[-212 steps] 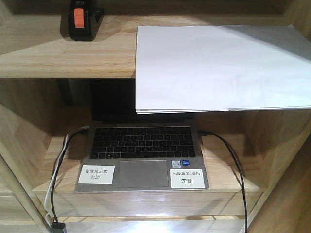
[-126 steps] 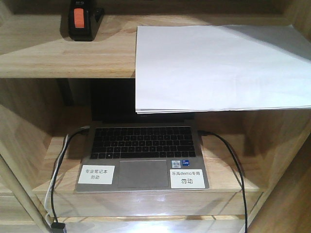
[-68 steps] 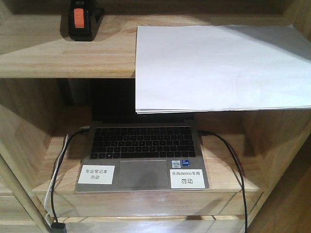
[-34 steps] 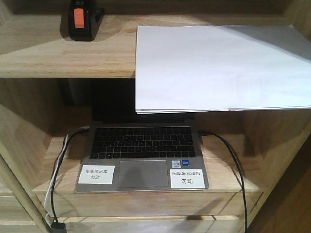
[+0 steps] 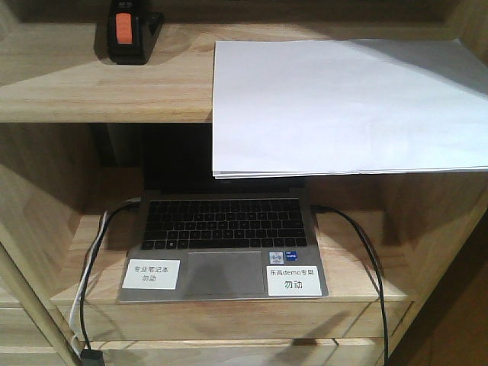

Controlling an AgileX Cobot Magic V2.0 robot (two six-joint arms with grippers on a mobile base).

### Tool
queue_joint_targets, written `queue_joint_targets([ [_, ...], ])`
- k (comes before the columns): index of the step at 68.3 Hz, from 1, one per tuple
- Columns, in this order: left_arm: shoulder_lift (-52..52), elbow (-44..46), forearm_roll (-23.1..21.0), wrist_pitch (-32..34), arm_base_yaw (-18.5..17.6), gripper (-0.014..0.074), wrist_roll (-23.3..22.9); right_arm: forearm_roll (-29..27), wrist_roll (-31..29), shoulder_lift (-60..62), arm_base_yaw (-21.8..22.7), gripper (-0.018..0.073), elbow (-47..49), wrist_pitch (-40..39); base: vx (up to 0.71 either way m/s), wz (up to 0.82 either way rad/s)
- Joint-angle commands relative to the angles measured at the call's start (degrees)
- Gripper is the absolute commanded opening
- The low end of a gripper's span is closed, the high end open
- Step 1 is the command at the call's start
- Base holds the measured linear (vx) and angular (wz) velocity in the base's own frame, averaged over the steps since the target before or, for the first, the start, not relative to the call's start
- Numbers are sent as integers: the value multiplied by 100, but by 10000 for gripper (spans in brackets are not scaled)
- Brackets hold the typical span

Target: Grab stapler and paper to desk for stapling

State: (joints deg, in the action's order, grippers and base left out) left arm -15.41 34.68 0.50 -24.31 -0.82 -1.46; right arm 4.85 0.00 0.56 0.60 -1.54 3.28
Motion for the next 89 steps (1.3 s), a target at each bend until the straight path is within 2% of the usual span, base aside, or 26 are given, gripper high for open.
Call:
queue_joint_targets([
  [1, -119, 195, -6, 394, -21, 183, -53, 43, -32, 59, 1, -10, -27, -407, 0, 0],
  [13, -119, 195, -6, 407, -21, 365, -53, 43, -32, 59, 1, -10, -27, -407, 0, 0],
  [20, -119, 195, -6, 419, -21, 424, -53, 43, -32, 59, 1, -10, -27, -407, 0, 0],
  [51, -119, 195, -11, 582, -51, 430, -56, 43, -32, 59, 1, -10, -27, -407, 0, 0],
  [57, -140, 195, -14, 659, -291, 430, -56, 43, -32, 59, 1, -10, -27, -407, 0, 0],
  [71, -491, 212, -8, 1022, -1117, 430, -28, 43, -32, 59, 1, -10, -27, -407, 0, 0],
  [78, -874, 351, -8, 1190, -1445, 430, 146, 43, -32, 59, 1, -10, -27, -407, 0, 0],
  [89, -1689, 835, -8, 1433, -1873, 430, 146, 43, -32, 59, 1, -10, -27, -407, 0, 0],
])
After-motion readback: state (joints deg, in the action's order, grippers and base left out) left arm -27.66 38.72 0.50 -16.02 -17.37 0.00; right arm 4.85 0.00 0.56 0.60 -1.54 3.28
